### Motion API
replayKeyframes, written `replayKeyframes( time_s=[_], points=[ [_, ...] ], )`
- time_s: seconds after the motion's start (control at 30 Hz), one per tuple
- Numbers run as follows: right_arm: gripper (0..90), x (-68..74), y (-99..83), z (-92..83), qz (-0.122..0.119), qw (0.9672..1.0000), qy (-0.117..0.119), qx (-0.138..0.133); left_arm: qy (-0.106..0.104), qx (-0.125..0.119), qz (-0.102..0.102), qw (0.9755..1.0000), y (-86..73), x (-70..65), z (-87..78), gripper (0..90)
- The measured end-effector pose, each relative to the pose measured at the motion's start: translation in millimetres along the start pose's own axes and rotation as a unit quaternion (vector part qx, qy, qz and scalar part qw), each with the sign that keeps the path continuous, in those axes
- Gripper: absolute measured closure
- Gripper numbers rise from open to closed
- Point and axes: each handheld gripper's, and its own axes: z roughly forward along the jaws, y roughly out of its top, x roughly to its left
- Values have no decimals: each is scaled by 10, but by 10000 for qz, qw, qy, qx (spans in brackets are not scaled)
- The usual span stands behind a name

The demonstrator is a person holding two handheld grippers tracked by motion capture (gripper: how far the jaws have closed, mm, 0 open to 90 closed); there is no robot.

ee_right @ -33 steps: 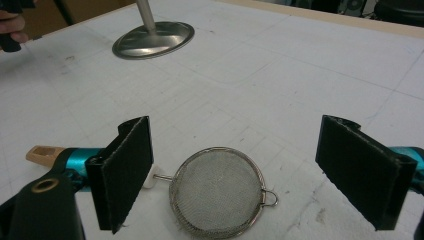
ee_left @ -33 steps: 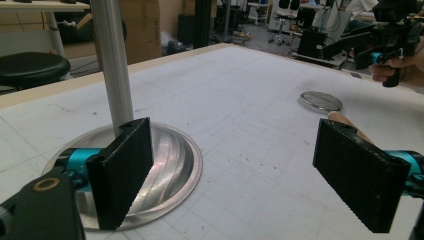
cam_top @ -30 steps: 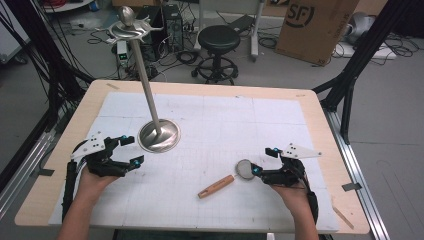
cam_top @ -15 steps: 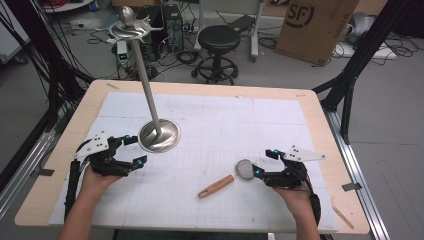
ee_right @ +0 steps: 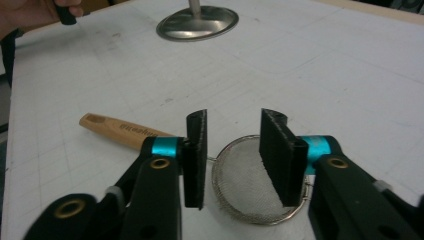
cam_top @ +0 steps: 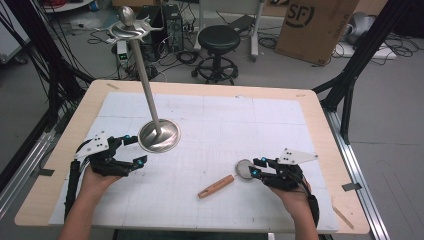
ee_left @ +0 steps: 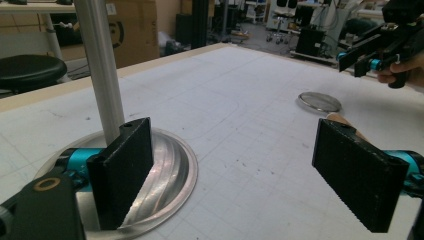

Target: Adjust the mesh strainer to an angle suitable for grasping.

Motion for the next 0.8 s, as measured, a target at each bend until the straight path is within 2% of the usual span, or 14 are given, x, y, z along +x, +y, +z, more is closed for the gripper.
replayKeyframes(
  time_s=[0.1, 0.2, 0.3, 0.43, 0.57, 0.67, 0.8],
  points=[
    [715, 12, -3, 16, 85, 9999, 106, 44, 26, 27, -4, 10000, 3, -3, 1, 175],
    [767, 40, 1, 27, -21, 9997, 206, 98, 18, 40, -2, 10000, 0, -4, 13, 176],
    [773, 73, 7, 58, -109, 9994, 299, 140, 17, 64, -12, 10000, -3, -5, 17, 176],
    [796, 105, 21, 107, -29, 9994, 329, 121, -5, 38, -17, 10000, 0, -7, 14, 176],
    [826, 156, 43, 165, -79, 9988, 458, 148, -7, 43, -8, 10000, 0, -7, 14, 176],
    [848, 212, 59, 226, -131, 9976, 625, 257, -5, 34, -4, 10000, 2, -9, 14, 177],
    [867, 295, 62, 339, -364, 9944, 868, 473, -9, 19, -3, 10000, 6, -13, 12, 177]
  ],
)
